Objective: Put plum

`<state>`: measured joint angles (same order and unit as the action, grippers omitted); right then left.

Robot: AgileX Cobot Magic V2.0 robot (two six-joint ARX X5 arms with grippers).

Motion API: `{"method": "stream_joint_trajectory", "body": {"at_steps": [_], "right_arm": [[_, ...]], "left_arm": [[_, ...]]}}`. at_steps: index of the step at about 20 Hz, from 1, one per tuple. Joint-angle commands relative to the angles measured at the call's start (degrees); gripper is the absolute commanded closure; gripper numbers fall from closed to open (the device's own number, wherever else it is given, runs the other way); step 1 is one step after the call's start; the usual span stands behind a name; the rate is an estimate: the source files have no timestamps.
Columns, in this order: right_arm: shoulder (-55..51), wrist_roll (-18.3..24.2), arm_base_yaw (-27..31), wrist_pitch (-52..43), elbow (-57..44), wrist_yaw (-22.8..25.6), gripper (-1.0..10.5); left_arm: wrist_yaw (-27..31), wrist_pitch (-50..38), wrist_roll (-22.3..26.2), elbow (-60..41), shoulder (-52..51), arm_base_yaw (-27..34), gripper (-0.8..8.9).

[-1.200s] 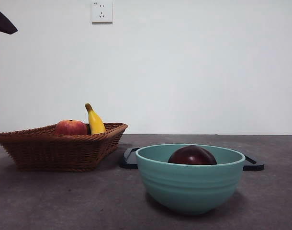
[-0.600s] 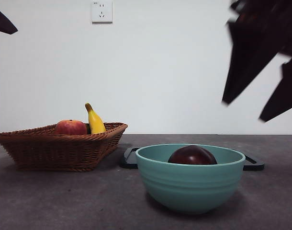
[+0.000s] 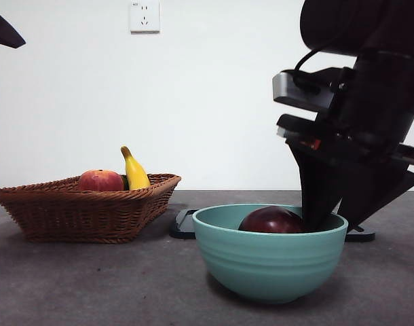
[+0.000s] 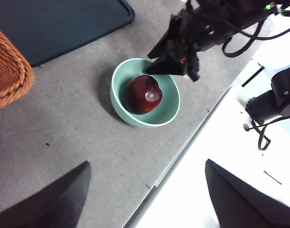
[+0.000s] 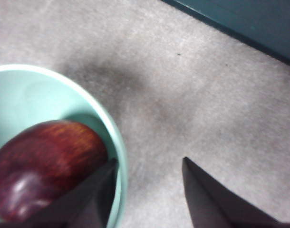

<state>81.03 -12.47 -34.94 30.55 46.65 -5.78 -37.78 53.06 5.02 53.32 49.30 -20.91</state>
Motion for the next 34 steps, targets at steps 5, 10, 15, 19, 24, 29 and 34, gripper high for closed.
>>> {"method": "stream_joint_trajectory", "body": {"at_steps": [5, 10, 15, 19, 24, 29, 34], "right_arm": [[1.3, -0.6, -0.6, -1.4, 0.4, -1.0, 9.3], [1.3, -0.6, -0.6, -2.1, 0.4, -3.4, 9.3], [0.1, -0.7, -0.4, -1.5, 3.8, -3.3, 9.3], [0.5, -0.3, 2.8, -0.7, 9.6, -3.2, 9.3], [6.2, 1.7, 10.1, 0.3, 19.5, -3.4, 9.3], [17.1, 3.5, 14.3, 1.7, 30.7, -3.4, 9.3], [25.4, 4.1, 15.6, 0.4, 33.6, -3.4, 9.3]], "left_arm": [[-0.4, -0.4, 1.0, 0.5, 0.2, -0.2, 4.4], [-0.4, -0.8, 1.0, 0.5, 0.2, -0.2, 4.4], [-0.4, -0.8, 1.0, 0.5, 0.2, -0.2, 4.4], [-0.4, -0.8, 1.0, 0.5, 0.2, -0.2, 4.4], [-0.4, -0.8, 1.0, 0.5, 0.2, -0.2, 4.4], [-0.4, -0.8, 1.0, 0.5, 0.2, -0.2, 4.4], [-0.4, -0.8, 1.0, 0.5, 0.2, -0.2, 4.4]]}}
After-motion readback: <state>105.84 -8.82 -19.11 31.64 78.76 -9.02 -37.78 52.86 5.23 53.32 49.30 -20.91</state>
